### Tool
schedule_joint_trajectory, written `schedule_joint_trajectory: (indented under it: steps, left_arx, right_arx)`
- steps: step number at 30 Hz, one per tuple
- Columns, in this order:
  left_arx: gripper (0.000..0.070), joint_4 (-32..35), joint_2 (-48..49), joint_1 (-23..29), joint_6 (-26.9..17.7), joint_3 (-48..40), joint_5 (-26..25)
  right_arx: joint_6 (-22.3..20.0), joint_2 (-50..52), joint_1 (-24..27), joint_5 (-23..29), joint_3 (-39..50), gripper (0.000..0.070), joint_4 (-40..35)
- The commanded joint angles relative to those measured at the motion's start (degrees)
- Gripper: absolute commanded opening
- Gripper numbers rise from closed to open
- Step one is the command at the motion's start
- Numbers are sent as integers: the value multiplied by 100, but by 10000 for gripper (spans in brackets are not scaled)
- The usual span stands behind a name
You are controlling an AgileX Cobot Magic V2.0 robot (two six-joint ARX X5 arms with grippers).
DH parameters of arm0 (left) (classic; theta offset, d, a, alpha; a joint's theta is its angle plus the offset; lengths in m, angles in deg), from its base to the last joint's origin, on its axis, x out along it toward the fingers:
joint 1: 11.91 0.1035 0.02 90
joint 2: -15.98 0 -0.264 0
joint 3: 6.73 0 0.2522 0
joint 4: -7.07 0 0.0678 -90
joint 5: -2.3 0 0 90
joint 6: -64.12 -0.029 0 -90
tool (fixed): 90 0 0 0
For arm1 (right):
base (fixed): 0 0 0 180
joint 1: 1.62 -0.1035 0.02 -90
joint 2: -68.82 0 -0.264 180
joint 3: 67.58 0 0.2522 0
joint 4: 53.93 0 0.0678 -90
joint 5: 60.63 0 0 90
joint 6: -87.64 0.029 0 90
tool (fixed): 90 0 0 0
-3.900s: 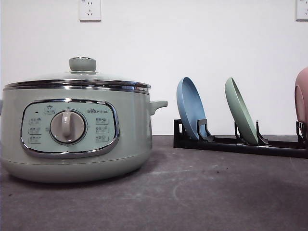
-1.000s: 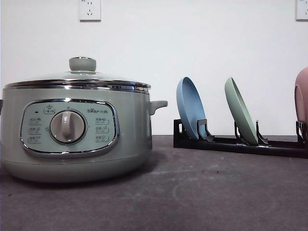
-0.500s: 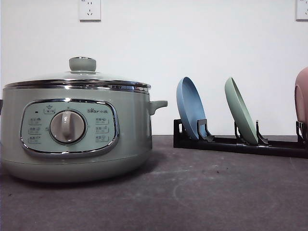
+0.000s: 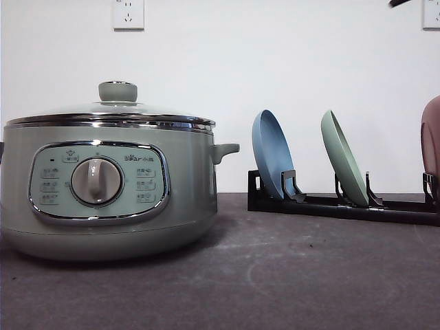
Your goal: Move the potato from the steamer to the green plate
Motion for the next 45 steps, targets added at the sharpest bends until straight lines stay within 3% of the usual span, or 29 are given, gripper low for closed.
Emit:
schedule_joint_trajectory:
  steps: [1,9,15,31,41,45]
  left_arx:
    - [602,66,-31,-15,-50,131,-26]
    - [602,66,-31,-15,-50,131,-26]
    - [602,63,-31,-15,-50,131,-26]
    - [601,63,-31,-15,-52,131,-26]
    - [601,63,-33,-15,-50,131,-26]
    - [601,63,-33,-15,-50,131,-26]
  right_arx:
    - [53,-350,-20,104,-290,559,-42]
    - [59,-1484,-21,307,-935,559,-305]
    - [79,-2021,-35,701,-943,558,-738]
    - [321,-3090,-89,815,-943,507,-1497]
    - [340,-3280,-98,822,-941,249,-1664]
    - [339,-3283,-98,814,-941,192,-1671]
